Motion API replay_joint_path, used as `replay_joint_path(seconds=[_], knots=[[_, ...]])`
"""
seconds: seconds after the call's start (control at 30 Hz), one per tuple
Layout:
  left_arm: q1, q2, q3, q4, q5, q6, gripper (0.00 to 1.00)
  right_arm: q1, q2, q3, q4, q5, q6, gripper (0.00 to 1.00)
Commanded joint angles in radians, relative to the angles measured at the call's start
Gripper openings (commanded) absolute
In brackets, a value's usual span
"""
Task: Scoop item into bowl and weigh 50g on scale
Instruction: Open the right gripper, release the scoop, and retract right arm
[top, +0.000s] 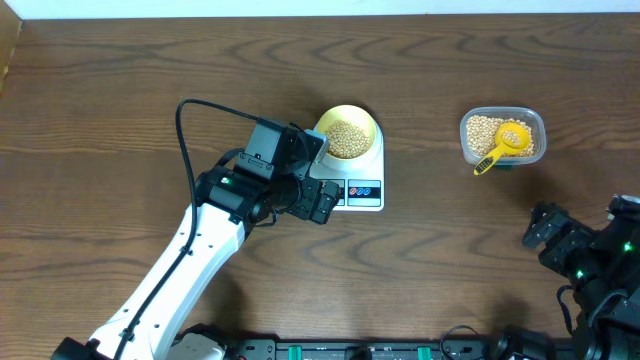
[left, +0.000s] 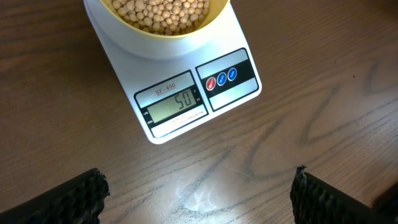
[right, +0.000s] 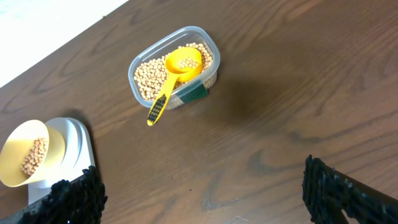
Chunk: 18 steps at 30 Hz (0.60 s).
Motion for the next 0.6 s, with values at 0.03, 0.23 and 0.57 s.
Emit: replay_joint_path(seconds=[0.03,0.23,0.57], knots=[[-0.001,0.003,-0.002,0.000,0.011,0.017,0.96,-0.005,-0.005,0.005,0.002,0.001,0.013,0.99],[-0.001,0.003,-0.002,0.000,0.011,0.017,0.96,-0.005,-0.005,0.005,-0.027,0.001,0.013,0.99],[-0.001,0.003,-0.002,0.000,0.011,0.017,0.96,-0.005,-0.005,0.005,-0.058,0.001,0.013,0.99]])
